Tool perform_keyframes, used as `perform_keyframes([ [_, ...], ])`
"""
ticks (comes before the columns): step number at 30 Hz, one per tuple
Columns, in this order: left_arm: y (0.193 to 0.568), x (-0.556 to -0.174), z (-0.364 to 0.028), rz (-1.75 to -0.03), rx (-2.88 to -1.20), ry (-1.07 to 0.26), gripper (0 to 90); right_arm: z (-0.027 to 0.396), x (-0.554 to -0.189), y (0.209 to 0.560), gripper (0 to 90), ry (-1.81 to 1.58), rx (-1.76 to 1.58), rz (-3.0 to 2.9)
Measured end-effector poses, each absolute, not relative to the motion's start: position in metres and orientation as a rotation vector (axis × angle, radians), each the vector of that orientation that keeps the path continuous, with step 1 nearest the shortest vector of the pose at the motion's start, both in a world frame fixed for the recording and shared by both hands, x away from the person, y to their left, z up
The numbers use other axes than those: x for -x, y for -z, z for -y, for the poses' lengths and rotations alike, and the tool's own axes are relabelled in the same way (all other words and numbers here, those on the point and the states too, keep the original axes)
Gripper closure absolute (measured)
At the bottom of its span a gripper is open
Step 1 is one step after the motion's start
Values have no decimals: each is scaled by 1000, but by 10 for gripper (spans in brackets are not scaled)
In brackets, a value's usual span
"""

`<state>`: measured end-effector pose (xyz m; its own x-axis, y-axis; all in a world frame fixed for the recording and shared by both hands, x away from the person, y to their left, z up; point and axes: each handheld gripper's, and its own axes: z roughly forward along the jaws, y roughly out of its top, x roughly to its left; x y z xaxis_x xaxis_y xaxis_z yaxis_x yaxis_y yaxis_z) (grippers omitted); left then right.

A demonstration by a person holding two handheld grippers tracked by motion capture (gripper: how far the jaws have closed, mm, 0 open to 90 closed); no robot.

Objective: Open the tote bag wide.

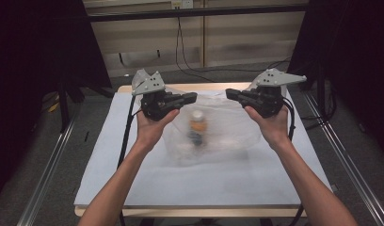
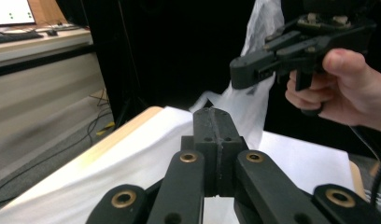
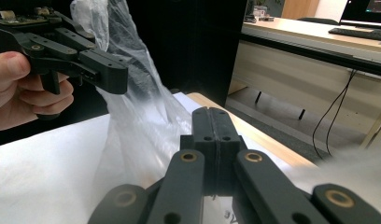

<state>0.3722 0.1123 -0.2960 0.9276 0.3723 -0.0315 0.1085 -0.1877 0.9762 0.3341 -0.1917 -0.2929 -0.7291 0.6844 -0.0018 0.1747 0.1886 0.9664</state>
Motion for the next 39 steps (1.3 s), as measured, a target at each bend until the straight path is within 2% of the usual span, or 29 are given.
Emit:
perform_keyframes([
  [5, 305, -385, -112, -406, -1782, -262, 900, 184, -350, 294, 900, -1521, -853, -2049],
  [20, 349, -410, -114, -511, -1869, -235, 900, 161, -375, 345, 900, -1412, -955, -2171],
  [35, 385, -403, -121, -533, -1922, -190, 900, 156, -365, 389, 900, -1431, -960, -2314],
  [39, 379, -397, -126, -519, -1893, -196, 900, 157, -355, 382, 900, -1562, -936, -2279],
])
